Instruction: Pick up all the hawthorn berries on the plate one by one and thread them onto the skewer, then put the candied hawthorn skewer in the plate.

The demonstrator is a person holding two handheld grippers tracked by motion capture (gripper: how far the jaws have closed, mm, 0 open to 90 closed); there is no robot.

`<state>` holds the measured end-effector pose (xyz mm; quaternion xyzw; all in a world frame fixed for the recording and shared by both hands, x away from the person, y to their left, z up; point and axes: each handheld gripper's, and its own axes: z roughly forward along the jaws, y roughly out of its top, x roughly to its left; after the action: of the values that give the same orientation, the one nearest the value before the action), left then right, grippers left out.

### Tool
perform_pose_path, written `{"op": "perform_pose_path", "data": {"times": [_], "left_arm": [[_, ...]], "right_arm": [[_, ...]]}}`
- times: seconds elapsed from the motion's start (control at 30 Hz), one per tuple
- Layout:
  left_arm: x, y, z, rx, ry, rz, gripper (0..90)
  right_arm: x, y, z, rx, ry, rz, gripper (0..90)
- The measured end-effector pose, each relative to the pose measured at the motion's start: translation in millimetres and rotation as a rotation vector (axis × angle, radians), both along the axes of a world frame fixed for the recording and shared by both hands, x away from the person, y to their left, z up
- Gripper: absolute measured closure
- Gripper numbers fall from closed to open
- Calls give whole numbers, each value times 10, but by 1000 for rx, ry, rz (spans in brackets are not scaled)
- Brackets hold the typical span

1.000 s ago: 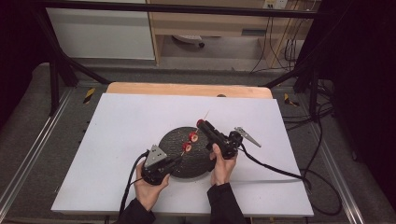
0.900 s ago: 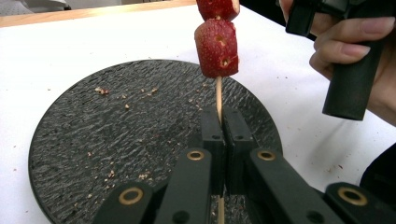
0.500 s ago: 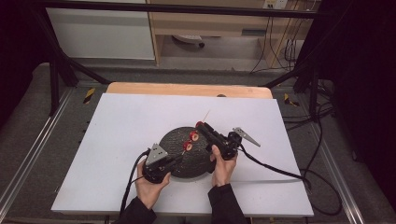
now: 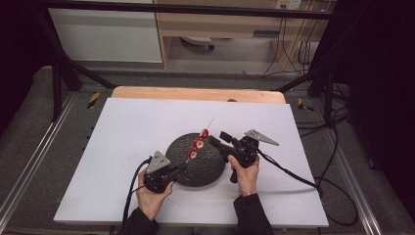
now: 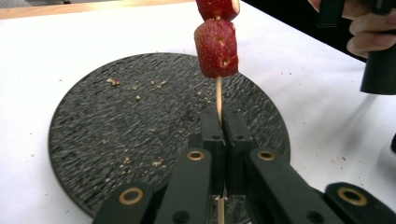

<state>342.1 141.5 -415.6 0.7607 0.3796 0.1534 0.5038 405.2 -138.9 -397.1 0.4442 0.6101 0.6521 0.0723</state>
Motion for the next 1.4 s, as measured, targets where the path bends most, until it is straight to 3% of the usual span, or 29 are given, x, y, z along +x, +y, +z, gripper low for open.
{"op": "perform_pose_path", "data": {"times": [0.23,0.43,0.6,0.87,1.1,1.2,1.4], "left_arm": [[-1,112,16,19,15,6,883],[1,206,39,42,35,7,883],[28,261,67,74,52,0,883],[140,281,112,131,81,-6,882],[223,249,114,166,110,-23,882],[258,231,123,181,115,-26,882],[340,162,105,214,139,-28,883]], "right_arm": [[-26,-92,-31,-228,3,58,132],[-63,-183,-75,-360,17,123,38],[-121,-282,-159,-432,43,174,7],[-244,-508,-321,-511,74,202,6],[-339,-697,-436,-542,102,212,6],[-379,-751,-477,-555,92,233,6],[-424,-829,-542,-576,108,220,6]]}}
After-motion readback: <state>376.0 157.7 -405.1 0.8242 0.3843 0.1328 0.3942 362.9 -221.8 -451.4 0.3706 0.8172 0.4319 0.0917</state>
